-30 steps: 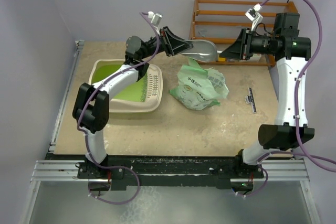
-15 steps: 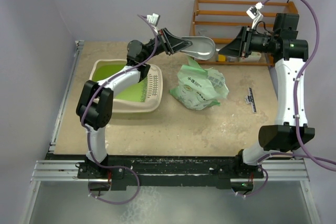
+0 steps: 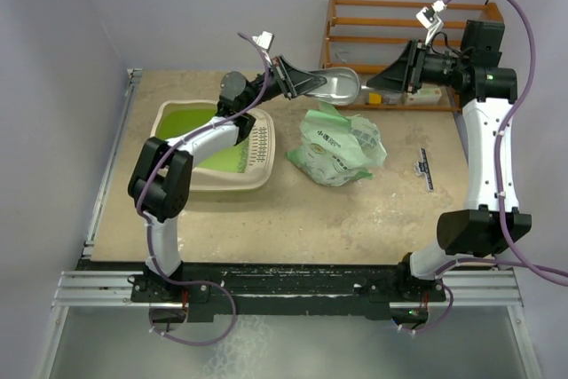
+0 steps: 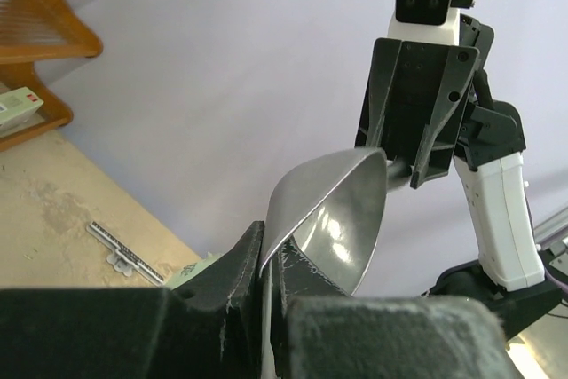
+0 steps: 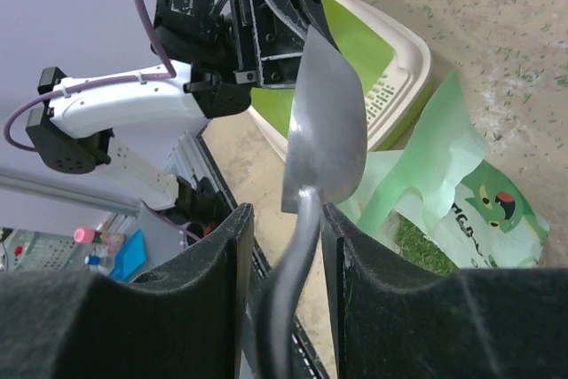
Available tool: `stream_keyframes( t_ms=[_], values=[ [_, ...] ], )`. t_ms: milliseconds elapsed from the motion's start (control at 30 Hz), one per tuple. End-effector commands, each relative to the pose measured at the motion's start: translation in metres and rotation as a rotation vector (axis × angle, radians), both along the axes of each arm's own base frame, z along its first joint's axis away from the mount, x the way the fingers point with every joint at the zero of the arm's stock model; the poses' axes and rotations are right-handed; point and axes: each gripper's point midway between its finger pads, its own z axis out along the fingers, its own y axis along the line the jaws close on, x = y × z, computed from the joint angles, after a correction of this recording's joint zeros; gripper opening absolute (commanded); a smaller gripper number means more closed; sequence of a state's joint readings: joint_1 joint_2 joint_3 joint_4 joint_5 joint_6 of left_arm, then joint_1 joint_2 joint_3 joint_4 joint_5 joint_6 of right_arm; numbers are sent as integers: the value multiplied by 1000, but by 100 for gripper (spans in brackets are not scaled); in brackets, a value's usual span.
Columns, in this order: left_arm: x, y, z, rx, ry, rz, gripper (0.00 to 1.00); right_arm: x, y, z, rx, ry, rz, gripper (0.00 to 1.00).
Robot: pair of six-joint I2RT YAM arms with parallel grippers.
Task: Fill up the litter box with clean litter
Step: Adjust the spatula.
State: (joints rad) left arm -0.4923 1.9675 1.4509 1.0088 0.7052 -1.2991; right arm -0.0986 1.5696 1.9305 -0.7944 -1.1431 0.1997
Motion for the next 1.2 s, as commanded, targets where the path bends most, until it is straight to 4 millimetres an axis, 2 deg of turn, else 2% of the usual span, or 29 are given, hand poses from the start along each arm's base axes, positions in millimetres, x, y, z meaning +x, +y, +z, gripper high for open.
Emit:
stream_keyframes(
  t_ms=[0,400,600,700,833,1000,1067,1167],
  values=[
    [-11,13,43,-70,-50,57,3,-4,5,9,27,-26,32,39],
    [-7,16,51,-92,-26,81,3,0,-6,-20,-71,5,-43,46],
    [2,25,56,-118,20,164,3,12,-23,-29,-124,26,-179,46],
    [13,33,56,-137,54,237,3,19,-36,-19,-72,35,-248,48],
    [24,35,55,-154,80,274,3,24,-50,2,76,52,-259,50],
    [29,37,52,-154,101,304,3,28,-52,25,201,20,-215,54],
    [30,40,52,-158,112,321,3,29,-50,29,242,18,-188,59],
    [32,44,50,-154,133,350,3,28,-47,31,284,43,-154,61]
  ],
)
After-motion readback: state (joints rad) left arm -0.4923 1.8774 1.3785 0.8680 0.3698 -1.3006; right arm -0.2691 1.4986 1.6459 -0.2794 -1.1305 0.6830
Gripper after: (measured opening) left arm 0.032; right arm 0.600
